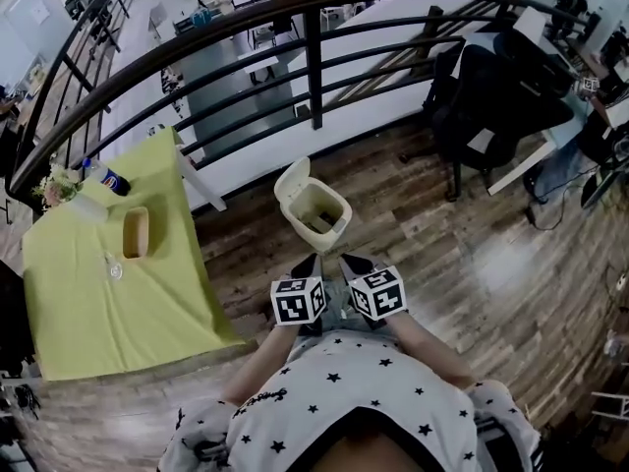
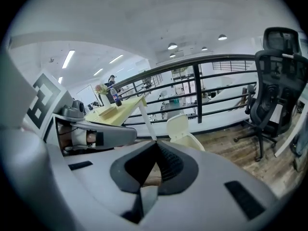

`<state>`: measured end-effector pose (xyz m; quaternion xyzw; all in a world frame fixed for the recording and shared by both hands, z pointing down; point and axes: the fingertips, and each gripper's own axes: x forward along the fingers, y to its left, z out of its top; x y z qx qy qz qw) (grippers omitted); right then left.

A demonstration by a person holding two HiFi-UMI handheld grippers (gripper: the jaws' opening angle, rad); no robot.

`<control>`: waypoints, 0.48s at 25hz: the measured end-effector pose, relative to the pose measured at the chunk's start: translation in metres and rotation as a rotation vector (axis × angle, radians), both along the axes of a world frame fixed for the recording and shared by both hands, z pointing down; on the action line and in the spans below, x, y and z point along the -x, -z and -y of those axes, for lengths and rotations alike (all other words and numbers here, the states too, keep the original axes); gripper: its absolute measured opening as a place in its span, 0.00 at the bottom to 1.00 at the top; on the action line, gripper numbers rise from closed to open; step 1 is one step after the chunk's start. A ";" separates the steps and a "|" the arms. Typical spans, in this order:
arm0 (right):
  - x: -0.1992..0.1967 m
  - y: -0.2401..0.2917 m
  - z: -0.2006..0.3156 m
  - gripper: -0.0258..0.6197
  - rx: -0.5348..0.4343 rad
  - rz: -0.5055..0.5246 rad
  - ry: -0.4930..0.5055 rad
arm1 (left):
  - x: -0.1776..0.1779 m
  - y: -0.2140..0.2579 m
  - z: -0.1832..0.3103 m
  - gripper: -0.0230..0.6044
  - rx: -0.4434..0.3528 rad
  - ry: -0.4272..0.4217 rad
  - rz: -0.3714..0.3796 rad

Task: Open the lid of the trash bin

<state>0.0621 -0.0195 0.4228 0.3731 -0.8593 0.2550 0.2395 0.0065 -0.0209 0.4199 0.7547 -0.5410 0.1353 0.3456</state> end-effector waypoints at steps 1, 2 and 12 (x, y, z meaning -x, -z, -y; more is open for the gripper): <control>-0.001 0.005 -0.002 0.03 -0.006 0.004 -0.002 | 0.000 0.004 -0.002 0.06 -0.006 0.000 -0.004; -0.002 0.010 -0.003 0.03 -0.011 0.010 -0.006 | 0.000 0.007 -0.005 0.06 -0.011 0.001 -0.006; -0.008 0.037 0.001 0.03 -0.096 0.052 -0.045 | 0.025 0.030 -0.007 0.06 -0.084 0.044 0.008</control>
